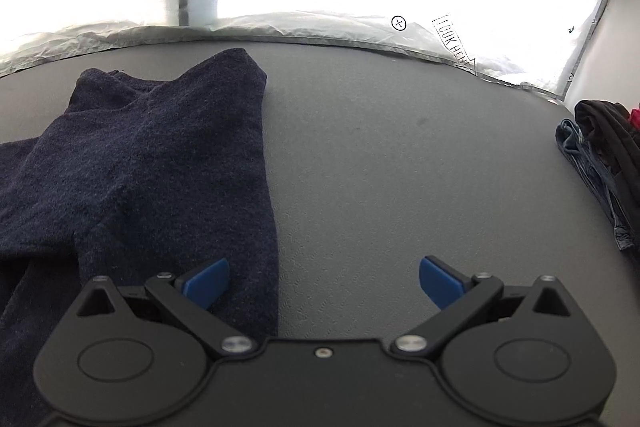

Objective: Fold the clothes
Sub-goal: 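Lift the sleeve with the left gripper and fold it across the sweater body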

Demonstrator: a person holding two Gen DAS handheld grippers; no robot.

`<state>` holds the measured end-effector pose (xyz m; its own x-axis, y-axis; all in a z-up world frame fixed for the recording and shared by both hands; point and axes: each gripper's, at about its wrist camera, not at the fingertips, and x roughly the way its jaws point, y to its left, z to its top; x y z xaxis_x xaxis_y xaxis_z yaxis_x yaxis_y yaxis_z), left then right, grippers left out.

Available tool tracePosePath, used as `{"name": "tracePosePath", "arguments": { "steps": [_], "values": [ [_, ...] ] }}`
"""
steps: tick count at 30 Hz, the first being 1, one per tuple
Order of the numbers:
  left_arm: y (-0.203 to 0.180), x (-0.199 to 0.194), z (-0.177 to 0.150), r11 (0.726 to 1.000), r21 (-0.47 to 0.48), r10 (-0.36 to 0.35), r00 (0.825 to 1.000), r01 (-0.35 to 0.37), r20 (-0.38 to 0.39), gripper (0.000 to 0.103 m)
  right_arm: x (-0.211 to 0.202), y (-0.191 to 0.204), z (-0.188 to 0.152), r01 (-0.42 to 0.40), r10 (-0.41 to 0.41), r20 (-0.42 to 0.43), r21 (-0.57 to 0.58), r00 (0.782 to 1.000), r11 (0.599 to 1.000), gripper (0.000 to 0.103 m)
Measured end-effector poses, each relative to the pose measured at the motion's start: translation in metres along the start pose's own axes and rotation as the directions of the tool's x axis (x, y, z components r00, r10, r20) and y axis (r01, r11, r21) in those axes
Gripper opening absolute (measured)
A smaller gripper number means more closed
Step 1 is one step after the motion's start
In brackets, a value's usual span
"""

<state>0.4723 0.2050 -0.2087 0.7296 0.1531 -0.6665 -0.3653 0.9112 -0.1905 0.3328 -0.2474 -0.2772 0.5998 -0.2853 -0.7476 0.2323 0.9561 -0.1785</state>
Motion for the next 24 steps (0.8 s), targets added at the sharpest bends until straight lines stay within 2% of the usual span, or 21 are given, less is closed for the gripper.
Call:
{"name": "tracePosePath", "arguments": {
  "steps": [2, 4, 6, 8, 11, 14, 16, 17, 18, 20, 24],
  "values": [
    [-0.016, -0.019, 0.031, 0.998, 0.008, -0.065, 0.994, 0.064, 0.093, 0.006, -0.004, -0.002, 0.0, 0.002, -0.002, 0.01, 0.001, 1.0, 1.0, 0.103],
    [-0.036, -0.039, 0.062, 0.991, 0.031, -0.132, 0.972, 0.129, 0.193, 0.006, -0.009, -0.005, -0.001, -0.001, 0.001, 0.019, 0.005, 1.0, 1.0, 0.103],
    [-0.053, -0.054, 0.084, 0.982, 0.071, -0.185, 0.948, 0.172, 0.258, 0.006, -0.015, -0.008, -0.003, -0.01, 0.01, 0.031, 0.013, 0.999, 1.0, 0.103],
    [-0.065, -0.058, 0.094, 0.976, 0.107, -0.213, 0.934, 0.19, 0.287, 0.006, -0.02, -0.008, -0.005, -0.028, 0.027, 0.041, 0.018, 0.999, 0.999, 0.103],
    [-0.076, -0.042, 0.091, 0.979, 0.136, -0.182, 0.948, 0.151, 0.261, 0.006, -0.025, -0.007, -0.009, -0.064, 0.063, 0.037, 0.025, 0.997, 0.998, 0.103],
    [-0.066, -0.024, 0.078, 0.987, 0.092, -0.149, 0.97, 0.133, 0.193, 0.006, -0.026, 0.001, -0.016, -0.117, 0.117, 0.008, 0.003, 0.993, 0.993, 0.103],
    [-0.052, -0.016, 0.065, 0.99, 0.04, -0.142, 0.979, 0.138, 0.146, 0.006, -0.015, 0.01, -0.023, -0.153, 0.149, -0.09, -0.038, 0.985, 0.988, 0.103],
    [-0.047, -0.017, 0.06, 0.99, 0.041, -0.14, 0.98, 0.135, 0.14, 0.006, -0.005, 0.016, -0.028, -0.153, 0.143, -0.151, -0.053, 0.978, 0.987, 0.103],
    [-0.043, -0.02, 0.054, 0.99, 0.048, -0.137, 0.981, 0.132, 0.137, 0.006, 0.0, 0.017, -0.032, -0.157, 0.147, -0.174, -0.044, 0.974, 0.987, 0.103],
    [-0.038, -0.026, 0.044, 0.989, 0.066, -0.137, 0.981, 0.129, 0.135, 0.006, 0.004, 0.016, -0.036, -0.169, 0.164, -0.175, -0.012, 0.971, 0.986, 0.103],
    [-0.038, -0.051, 0.02, 0.98, 0.114, -0.179, 0.974, 0.164, 0.135, 0.006, 0.004, 0.015, -0.032, -0.176, 0.168, -0.189, -0.021, 0.967, 0.984, 0.103]
  ]
}}
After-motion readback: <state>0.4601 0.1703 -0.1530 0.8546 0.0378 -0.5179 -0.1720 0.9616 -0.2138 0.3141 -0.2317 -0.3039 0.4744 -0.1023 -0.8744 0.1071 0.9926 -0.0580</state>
